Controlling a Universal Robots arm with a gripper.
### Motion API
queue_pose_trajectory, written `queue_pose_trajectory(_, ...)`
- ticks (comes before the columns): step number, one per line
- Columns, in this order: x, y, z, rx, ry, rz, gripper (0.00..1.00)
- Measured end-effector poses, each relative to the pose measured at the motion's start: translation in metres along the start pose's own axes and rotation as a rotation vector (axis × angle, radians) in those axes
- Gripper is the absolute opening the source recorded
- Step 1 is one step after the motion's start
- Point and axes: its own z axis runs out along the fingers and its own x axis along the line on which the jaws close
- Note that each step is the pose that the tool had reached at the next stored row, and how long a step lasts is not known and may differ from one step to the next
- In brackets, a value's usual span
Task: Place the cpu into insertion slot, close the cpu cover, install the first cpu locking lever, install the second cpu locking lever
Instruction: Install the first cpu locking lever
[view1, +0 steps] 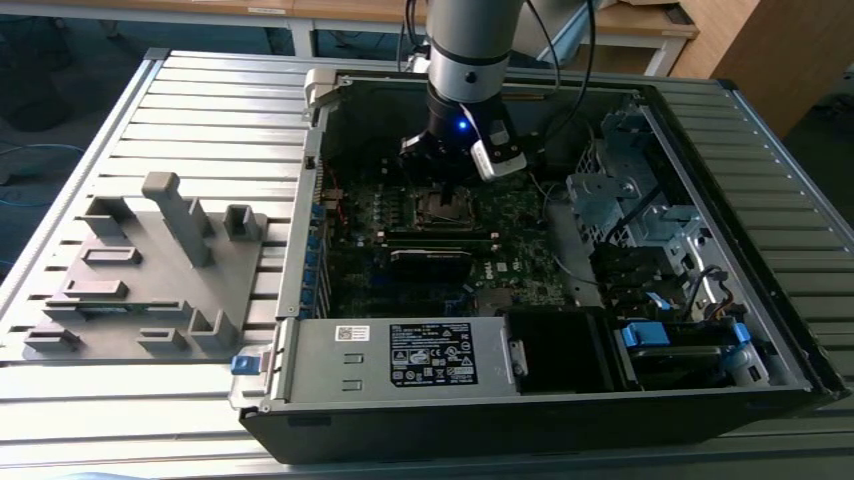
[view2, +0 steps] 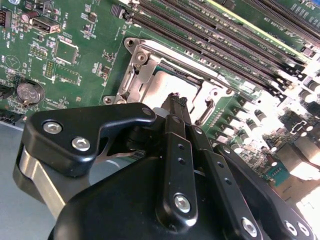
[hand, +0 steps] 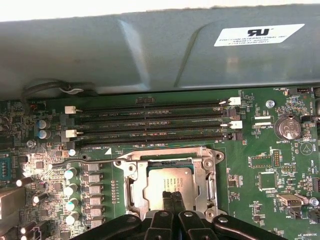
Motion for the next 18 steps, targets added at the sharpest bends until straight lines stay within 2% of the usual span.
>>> queue_pose_trajectory(7, 0.0002, 0.0, -0.0001, 0.0001, 0.0, 0.0, 0.1)
queue_pose_trajectory(14, 0.0039, -0.0003, -0.0002, 0.0001, 0.0, 0.0, 0.1)
queue_pose_trajectory(18, 0.0039, -0.0002, -0.0024, 0.0001, 0.0001, 0.0, 0.1)
